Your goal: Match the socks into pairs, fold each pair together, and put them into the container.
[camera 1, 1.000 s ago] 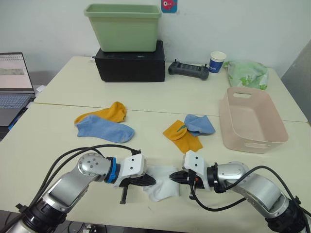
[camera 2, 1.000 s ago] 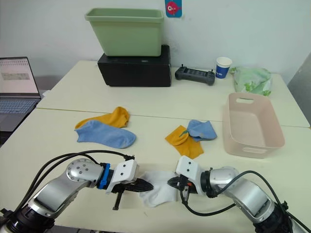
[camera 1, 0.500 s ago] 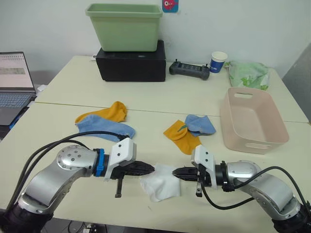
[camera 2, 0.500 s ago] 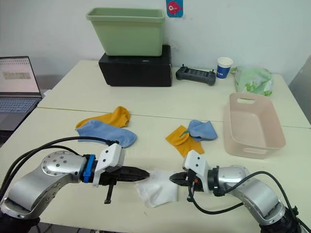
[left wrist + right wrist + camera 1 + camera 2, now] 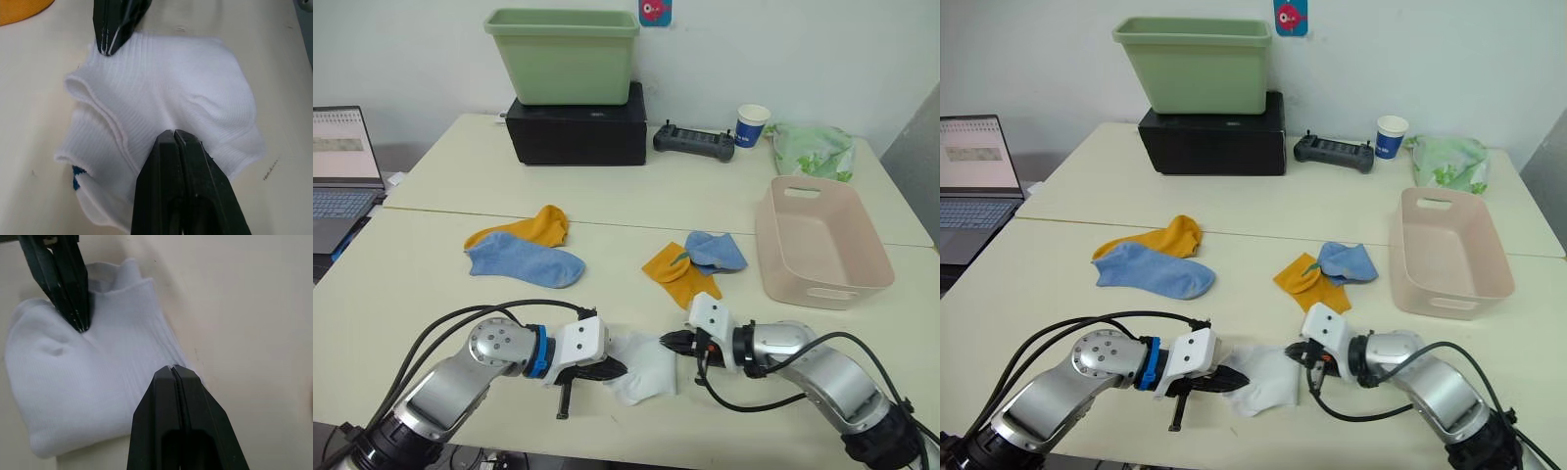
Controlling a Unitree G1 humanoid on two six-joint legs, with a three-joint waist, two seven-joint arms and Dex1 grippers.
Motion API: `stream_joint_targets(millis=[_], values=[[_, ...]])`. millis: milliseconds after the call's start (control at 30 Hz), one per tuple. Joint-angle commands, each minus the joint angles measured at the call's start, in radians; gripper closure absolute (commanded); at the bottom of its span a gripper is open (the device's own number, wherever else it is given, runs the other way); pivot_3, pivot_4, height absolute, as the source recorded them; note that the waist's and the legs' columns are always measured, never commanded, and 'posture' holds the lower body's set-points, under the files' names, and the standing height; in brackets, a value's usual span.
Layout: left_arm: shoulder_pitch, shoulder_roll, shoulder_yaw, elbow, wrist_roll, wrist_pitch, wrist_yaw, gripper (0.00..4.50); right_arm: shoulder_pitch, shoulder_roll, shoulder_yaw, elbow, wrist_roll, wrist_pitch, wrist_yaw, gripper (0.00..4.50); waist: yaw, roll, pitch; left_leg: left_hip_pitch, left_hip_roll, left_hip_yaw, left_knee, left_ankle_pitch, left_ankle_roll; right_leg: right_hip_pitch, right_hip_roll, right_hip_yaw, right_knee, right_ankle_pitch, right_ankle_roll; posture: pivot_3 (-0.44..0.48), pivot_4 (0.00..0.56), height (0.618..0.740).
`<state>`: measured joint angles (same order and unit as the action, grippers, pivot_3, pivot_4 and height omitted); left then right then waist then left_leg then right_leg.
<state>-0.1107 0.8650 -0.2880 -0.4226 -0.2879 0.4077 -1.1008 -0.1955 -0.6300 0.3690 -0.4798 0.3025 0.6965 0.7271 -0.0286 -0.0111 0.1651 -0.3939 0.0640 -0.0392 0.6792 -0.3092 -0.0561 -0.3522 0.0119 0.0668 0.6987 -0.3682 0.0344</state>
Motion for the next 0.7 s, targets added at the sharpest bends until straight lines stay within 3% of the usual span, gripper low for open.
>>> stream_joint_targets(millis=[33, 200, 367, 467, 567, 700], values=[[-0.006, -0.019, 0.107, -0.058, -0.119, 0.083, 0.021, 4.50, 0.043, -0.012, -0.096, -0.073, 0.062, 0.012, 0.010, 4.48, 0.000, 0.000, 0.000, 0.000, 0.000, 0.000, 0.000, 0.000, 0.000, 0.000, 0.000, 0.000, 0.000, 0.000, 0.000, 0.000, 0.150, 0.720], [-0.021, -0.016, 0.185, -0.097, -0.195, 0.166, 0.042, 4.50, 0.113, -0.003, -0.182, -0.141, 0.117, 0.065, -0.028, 4.48, -0.001, 0.000, 0.000, -0.002, 0.000, -0.002, 0.000, 0.000, 0.000, 0.000, 0.000, 0.000, 0.000, 0.000, 0.000, 0.000, 0.150, 0.720], [0.012, -0.018, 0.121, -0.055, -0.143, 0.139, 0.031, 4.50, 0.126, 0.020, -0.211, -0.177, 0.154, 0.157, -0.081, 4.48, -0.002, 0.000, 0.000, -0.001, 0.000, -0.001, 0.000, 0.000, 0.000, 0.000, 0.000, 0.000, 0.000, 0.000, 0.000, 0.000, 0.150, 0.720], [0.029, -0.029, 0.082, -0.020, -0.104, 0.116, 0.037, 4.50, 0.092, 0.031, -0.253, -0.168, 0.292, 0.331, -0.063, 4.48, -0.001, 0.000, 0.000, -0.001, 0.000, -0.001, 0.000, 0.001, -0.001, 0.000, 0.000, 0.000, 0.000, 0.000, 0.000, 0.000, 0.150, 0.720], [0.039, -0.032, 0.070, 0.022, -0.069, 0.089, 0.045, 4.50, 0.061, 0.056, -0.318, -0.158, 0.446, 0.507, -0.067, 3.92, -0.001, 0.000, 0.000, -0.001, 0.000, -0.002, 0.000, 0.000, 0.000, 0.000, 0.000, 0.001, 0.000, 0.000, 0.000, 0.000, 0.150, 0.720], [0.065, -0.019, 0.065, 0.063, -0.033, 0.048, 0.039, 4.50, 0.041, 0.074, -0.334, -0.143, 0.526, 0.644, -0.105, 2.55, -0.001, 0.000, 0.000, -0.001, 0.000, -0.002, 0.000, 0.000, 0.000, 0.000, 0.000, 0.001, 0.000, 0.000, 0.000, 0.000, 0.150, 0.720]])
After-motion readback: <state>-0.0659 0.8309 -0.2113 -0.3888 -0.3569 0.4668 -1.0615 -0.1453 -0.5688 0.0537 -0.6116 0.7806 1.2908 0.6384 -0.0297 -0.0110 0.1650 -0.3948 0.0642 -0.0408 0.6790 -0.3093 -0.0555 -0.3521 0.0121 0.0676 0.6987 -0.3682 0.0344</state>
